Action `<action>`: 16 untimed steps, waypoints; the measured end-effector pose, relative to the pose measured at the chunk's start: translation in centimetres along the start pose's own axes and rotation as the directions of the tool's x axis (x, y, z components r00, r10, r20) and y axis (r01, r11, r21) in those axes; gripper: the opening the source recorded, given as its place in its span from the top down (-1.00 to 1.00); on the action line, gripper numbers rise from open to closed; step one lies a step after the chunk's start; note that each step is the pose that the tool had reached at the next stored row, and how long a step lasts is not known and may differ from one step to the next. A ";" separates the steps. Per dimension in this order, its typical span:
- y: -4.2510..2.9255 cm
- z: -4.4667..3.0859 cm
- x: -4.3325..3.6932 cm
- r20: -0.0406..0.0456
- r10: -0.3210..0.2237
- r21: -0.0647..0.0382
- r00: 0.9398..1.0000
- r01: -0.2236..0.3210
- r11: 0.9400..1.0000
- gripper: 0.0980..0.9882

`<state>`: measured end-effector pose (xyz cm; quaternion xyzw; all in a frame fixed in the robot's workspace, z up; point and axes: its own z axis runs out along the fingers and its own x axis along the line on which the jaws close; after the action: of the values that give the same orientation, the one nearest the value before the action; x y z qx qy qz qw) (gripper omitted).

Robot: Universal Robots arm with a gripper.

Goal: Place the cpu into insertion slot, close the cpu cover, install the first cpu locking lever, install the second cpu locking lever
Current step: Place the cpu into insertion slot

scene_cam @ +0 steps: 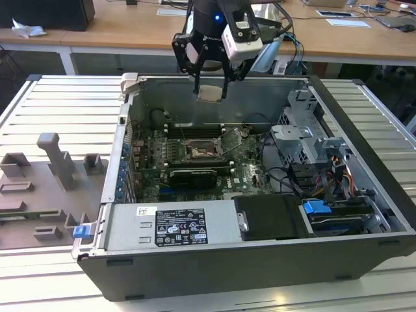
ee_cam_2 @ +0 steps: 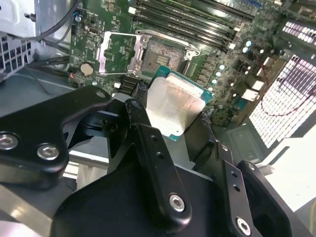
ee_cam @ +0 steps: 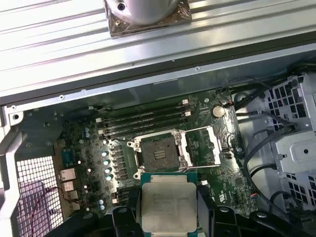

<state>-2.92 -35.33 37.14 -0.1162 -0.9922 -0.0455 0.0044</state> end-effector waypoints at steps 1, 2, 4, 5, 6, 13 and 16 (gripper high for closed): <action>0.00 0.00 0.00 0.001 0.011 0.000 1.000 -0.011 1.000 0.00; 0.00 0.01 -0.01 0.002 0.026 -0.001 1.000 -0.026 1.000 0.00; 0.00 0.01 -0.02 0.005 0.053 -0.001 0.999 -0.053 0.999 0.00; 0.00 0.01 -0.03 0.005 0.062 -0.001 0.998 -0.062 0.998 0.00; 0.00 0.01 -0.03 0.007 0.074 -0.002 0.997 -0.074 0.997 0.00; 0.01 0.02 -0.06 0.013 0.142 -0.003 0.990 -0.142 0.990 0.00; 0.02 0.03 -0.08 0.016 0.177 -0.005 0.984 -0.177 0.984 0.00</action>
<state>-2.83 -35.33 37.11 -0.2041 -0.9779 -0.0456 0.0003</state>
